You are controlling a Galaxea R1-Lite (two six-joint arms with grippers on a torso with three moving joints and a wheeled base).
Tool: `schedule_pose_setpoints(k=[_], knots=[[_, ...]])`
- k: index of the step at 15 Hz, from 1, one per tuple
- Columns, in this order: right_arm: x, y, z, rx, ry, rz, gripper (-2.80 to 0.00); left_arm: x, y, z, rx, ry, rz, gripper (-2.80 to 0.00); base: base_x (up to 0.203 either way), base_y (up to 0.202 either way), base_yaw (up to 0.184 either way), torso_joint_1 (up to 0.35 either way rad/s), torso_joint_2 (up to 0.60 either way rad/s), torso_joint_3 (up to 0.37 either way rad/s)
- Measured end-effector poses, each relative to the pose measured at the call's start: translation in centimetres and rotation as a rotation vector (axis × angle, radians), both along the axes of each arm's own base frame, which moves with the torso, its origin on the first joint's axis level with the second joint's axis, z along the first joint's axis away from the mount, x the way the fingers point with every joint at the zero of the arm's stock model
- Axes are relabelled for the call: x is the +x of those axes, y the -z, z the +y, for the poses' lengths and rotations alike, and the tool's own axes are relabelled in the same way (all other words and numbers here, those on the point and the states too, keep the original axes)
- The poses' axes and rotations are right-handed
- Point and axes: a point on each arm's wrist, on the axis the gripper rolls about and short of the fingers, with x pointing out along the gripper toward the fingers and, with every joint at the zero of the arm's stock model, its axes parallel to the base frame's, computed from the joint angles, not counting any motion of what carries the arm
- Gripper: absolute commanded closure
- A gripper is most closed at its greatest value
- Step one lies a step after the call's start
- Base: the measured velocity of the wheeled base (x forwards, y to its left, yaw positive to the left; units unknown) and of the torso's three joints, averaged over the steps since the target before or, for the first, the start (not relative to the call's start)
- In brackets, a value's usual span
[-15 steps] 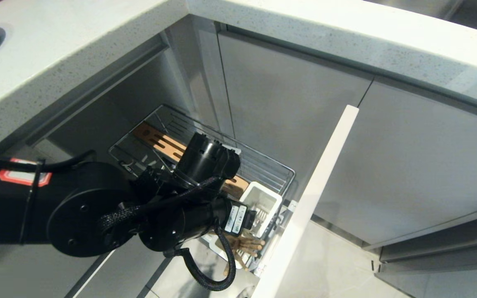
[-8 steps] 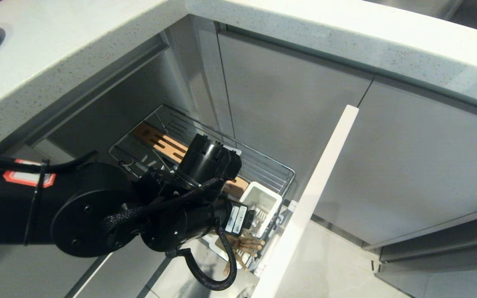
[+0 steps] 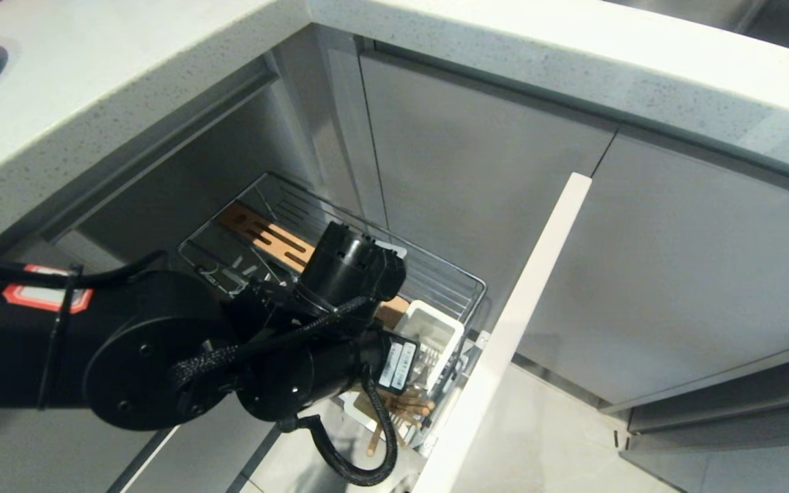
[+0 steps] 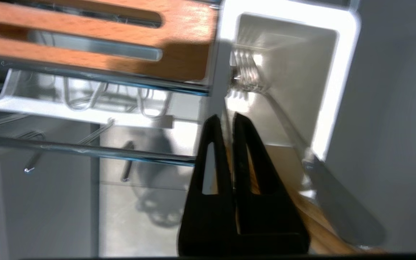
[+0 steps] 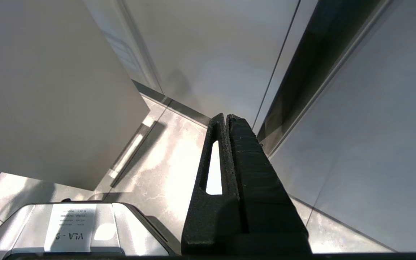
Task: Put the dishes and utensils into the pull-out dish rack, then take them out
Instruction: Take the spoon out of the cupboard
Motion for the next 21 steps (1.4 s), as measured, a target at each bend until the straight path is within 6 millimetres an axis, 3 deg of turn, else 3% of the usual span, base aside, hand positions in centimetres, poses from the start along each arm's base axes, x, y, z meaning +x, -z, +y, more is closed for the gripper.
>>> schedule_pose_setpoints(k=[9,15,21], knots=[[0.0,0.0,0.0,0.0,0.0,0.0,0.0,-0.3,-0.3,-0.1,-0.007,-0.003,-0.016,0.0,0.0,0.0,0.0,0.0,0.0,0.0],[0.0,0.0,0.0,0.0,0.0,0.0,0.0,-1.7,-3.0,0.5,-0.057,-0.017,-0.095,0.0,0.0,0.0,0.0,0.0,0.0,0.0],[0.0,0.0,0.0,0.0,0.0,0.0,0.0,-3.3,-6.6,2.4,-0.129,-0.02,-0.149,0.0,0.0,0.0,0.0,0.0,0.0,0.0]])
